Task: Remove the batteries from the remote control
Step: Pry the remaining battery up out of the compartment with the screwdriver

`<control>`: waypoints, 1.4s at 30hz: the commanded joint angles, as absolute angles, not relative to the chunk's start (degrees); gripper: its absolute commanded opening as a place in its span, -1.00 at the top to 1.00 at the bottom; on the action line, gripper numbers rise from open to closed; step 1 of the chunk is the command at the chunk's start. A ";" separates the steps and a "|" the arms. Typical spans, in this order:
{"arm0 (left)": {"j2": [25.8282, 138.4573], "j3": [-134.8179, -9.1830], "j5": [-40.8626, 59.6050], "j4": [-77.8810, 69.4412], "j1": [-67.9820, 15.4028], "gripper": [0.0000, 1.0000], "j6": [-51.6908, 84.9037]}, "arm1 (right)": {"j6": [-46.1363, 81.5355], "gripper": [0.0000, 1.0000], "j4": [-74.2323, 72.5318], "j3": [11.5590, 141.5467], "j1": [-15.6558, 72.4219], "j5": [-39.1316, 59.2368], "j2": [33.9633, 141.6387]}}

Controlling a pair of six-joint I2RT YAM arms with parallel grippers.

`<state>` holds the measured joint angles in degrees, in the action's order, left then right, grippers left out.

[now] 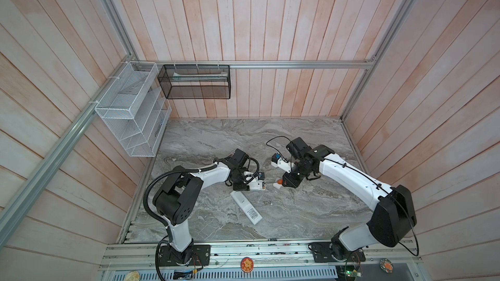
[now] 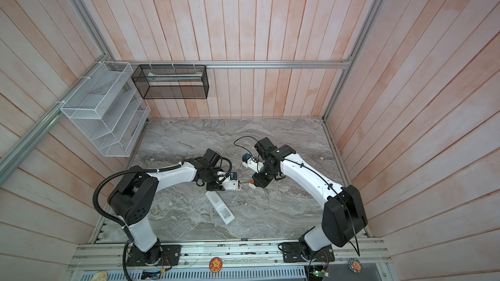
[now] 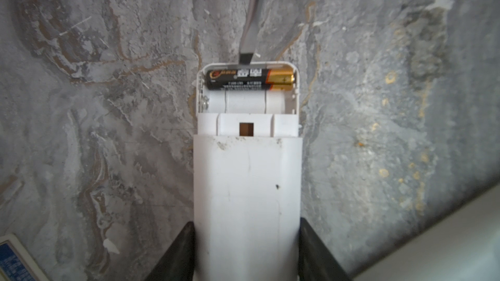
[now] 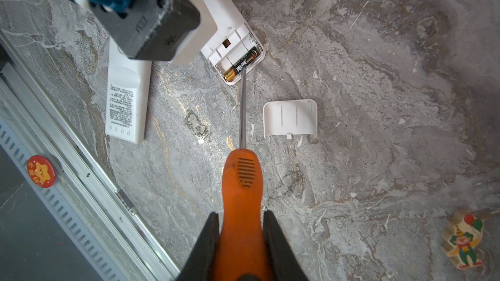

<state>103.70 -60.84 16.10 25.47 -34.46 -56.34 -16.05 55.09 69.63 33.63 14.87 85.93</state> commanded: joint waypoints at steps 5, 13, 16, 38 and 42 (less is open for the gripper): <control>105.03 -60.75 17.27 25.93 -34.82 0.58 -57.04 | -16.09 1.00 53.84 68.29 33.94 16.00 87.05; 105.07 -60.82 17.36 25.84 -34.85 0.58 -57.00 | -16.42 1.00 53.52 67.41 33.79 15.91 87.52; 105.03 -60.82 17.33 25.95 -34.80 0.58 -57.00 | -16.54 1.00 53.35 67.33 33.75 16.17 87.73; 104.43 -62.08 23.46 28.39 -33.75 0.58 -56.76 | -17.88 1.00 46.83 61.38 32.78 22.46 86.97; 104.39 -62.24 24.04 28.96 -33.66 0.58 -56.91 | -17.48 1.00 46.31 60.99 32.31 21.82 86.53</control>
